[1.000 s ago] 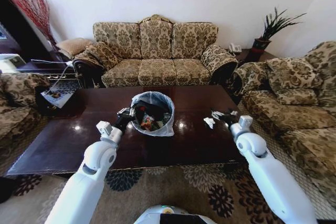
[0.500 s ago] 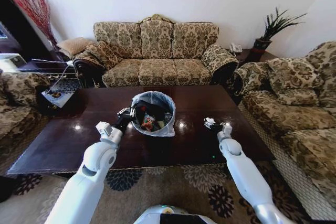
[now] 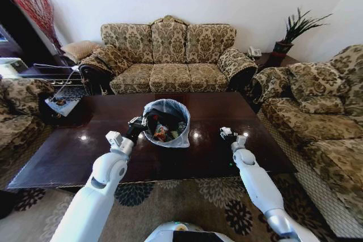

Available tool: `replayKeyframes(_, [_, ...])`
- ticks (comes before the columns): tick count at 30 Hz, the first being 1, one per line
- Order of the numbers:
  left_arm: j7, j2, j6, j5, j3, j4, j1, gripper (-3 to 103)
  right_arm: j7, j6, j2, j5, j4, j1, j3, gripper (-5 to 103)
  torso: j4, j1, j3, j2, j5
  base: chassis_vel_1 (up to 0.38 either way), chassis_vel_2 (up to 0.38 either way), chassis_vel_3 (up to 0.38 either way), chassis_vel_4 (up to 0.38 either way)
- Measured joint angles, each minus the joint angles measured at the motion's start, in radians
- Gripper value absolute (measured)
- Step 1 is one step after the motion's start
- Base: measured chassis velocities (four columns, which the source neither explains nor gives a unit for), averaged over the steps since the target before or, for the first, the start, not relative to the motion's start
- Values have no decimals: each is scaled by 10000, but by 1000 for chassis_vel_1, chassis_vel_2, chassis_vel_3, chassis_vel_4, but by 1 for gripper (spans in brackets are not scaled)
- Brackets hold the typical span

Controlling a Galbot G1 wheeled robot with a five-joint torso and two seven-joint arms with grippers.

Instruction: Move to the front of the table and place the trash on the table into the trash bin.

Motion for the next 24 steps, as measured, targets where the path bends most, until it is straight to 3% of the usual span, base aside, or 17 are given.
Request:
replayKeyframes(2, [1,-20,-1,1,17,12,0,3,-4,3,-19,1,-6,10,1,47,0,0,0,0,1,0,0,0,0])
replayKeyframes(6, [4,-52,-3,20,86,23,2,3,-4,9,-58,11,16,22,8,25,0,0,0,0,0,0,0,0,0])
replayKeyframes(8, [5,-55,-3,20,93,18,2,3,-3,8,-64,13,28,21,14,25,0,0,0,0,0,0,0,0,0])
replayKeyframes(11, [6,-37,-3,23,92,-51,19,3,11,5,-81,17,69,-14,58,9,1,-1,0,0,1,0,0,0,0])
replayKeyframes(14, [6,-34,-3,23,81,-67,29,3,24,6,-83,17,120,-63,97,2,0,-1,0,0,0,0,0,0,0])
replayKeyframes(24, [6,-61,-3,34,33,-229,105,3,122,-42,-98,17,562,-295,251,0,0,-1,-1,0,0,0,0,0,0])
